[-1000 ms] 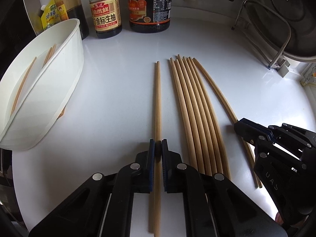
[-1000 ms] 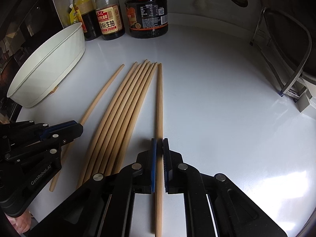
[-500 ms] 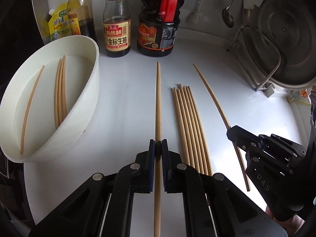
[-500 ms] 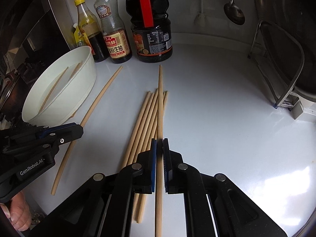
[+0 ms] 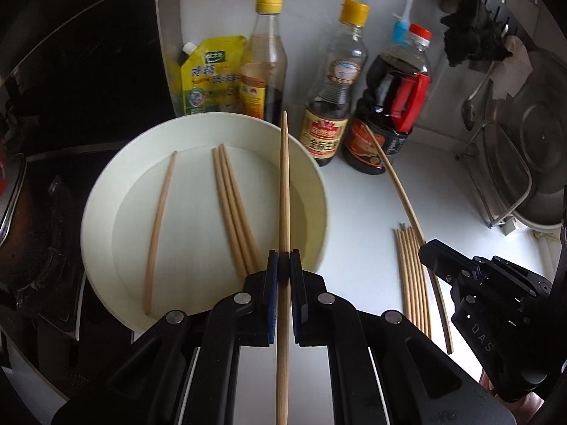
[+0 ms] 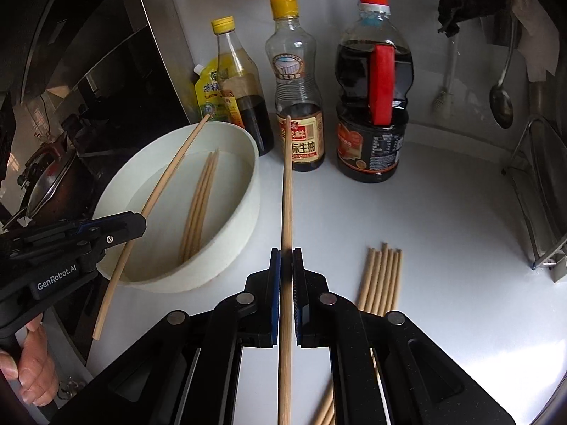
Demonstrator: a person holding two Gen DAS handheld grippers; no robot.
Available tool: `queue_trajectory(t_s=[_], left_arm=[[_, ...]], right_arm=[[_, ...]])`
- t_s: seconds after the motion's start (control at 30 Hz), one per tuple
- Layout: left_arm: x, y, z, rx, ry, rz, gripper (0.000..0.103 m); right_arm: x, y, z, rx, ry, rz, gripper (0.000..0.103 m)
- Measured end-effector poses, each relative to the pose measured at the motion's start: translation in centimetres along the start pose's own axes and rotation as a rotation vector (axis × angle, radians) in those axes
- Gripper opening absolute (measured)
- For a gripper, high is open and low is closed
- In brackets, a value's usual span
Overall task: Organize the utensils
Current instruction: 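Carry both held chopsticks over the basin and lower them into the water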
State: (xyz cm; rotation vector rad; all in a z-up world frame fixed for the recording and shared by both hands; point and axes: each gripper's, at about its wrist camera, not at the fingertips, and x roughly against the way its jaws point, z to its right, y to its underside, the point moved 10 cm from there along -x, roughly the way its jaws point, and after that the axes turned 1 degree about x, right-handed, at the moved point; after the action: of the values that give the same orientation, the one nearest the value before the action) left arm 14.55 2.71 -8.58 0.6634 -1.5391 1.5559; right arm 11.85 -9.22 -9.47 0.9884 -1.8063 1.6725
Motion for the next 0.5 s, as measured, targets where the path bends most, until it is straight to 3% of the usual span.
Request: queue_trajectory(t_s=[0.27, 0.5], left_arm=[[-1.2, -1.7, -8.3, 0.088, -0.073, -0.005, 0.007], [-4.1, -2.3, -11.8, 0.113, -0.093, -0.046, 0.007]], right_arm=[[-4.0, -3.8, -7.3, 0.065, -0.087, -0.029, 0.006], [-8.6, -5.4, -10.6, 0.083, -0.107, -0.104, 0.006]])
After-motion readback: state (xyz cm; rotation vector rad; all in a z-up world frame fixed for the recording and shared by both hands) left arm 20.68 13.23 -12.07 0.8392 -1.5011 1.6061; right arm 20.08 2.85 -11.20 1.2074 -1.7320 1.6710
